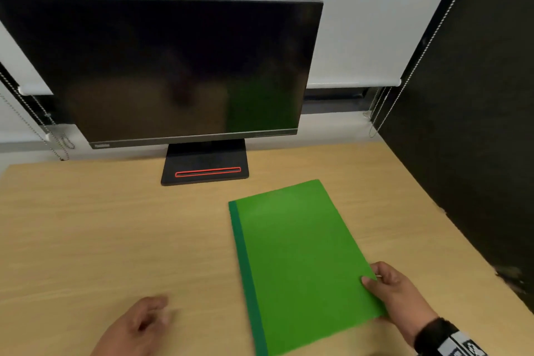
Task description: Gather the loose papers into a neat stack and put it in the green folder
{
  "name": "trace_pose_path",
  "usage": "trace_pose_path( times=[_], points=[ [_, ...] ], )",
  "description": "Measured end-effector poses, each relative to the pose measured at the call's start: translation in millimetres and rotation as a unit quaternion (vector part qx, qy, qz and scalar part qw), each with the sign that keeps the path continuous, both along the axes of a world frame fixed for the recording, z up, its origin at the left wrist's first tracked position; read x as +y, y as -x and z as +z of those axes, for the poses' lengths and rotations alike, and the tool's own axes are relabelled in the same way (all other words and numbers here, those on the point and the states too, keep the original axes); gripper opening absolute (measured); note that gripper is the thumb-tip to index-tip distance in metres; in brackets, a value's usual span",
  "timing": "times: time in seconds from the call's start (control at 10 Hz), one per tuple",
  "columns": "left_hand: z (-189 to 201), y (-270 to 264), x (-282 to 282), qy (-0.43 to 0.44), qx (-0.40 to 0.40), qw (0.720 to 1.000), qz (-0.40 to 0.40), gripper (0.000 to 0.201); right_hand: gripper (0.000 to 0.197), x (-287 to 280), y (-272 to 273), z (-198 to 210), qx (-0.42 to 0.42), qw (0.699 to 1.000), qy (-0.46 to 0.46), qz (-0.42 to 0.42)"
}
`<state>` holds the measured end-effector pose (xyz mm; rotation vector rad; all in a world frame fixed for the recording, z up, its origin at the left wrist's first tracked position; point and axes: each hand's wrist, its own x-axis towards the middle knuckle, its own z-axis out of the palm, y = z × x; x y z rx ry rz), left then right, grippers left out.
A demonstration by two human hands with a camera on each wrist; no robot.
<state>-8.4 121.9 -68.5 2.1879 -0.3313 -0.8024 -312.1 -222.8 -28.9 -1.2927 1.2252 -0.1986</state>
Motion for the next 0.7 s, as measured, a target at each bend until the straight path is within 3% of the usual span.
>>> trace_pose_path(
  times=[0.2, 0.4, 0.5, 0.6, 0.7],
  points=[
    [-4, 0, -3, -0.027, -0.032, 0.999, 0.013, 0.024, 0.011, -48, 37, -1, 0.064, 0.997, 0.039, -0.026],
    [-4, 6, -5, -0.043, -0.068, 0.996, 0.025, 0.024, 0.01, -57, 40, -11, 0.088, 0.994, 0.055, -0.034],
    [1, 12, -8, -0.033, -0.07, 0.997, 0.026, 0.019, 0.009, -58, 36, -9, 0.173, 0.975, 0.14, 0.025],
    [0, 12, -7, -0.023, -0.066, 0.997, 0.012, 0.019, 0.028, -57, 34, -3, 0.315, 0.904, 0.256, 0.133],
    [0, 10, -8, -0.012, -0.067, 0.997, 0.026, 0.019, 0.039, -51, 34, 4, 0.375, 0.856, 0.316, 0.165]
  ],
)
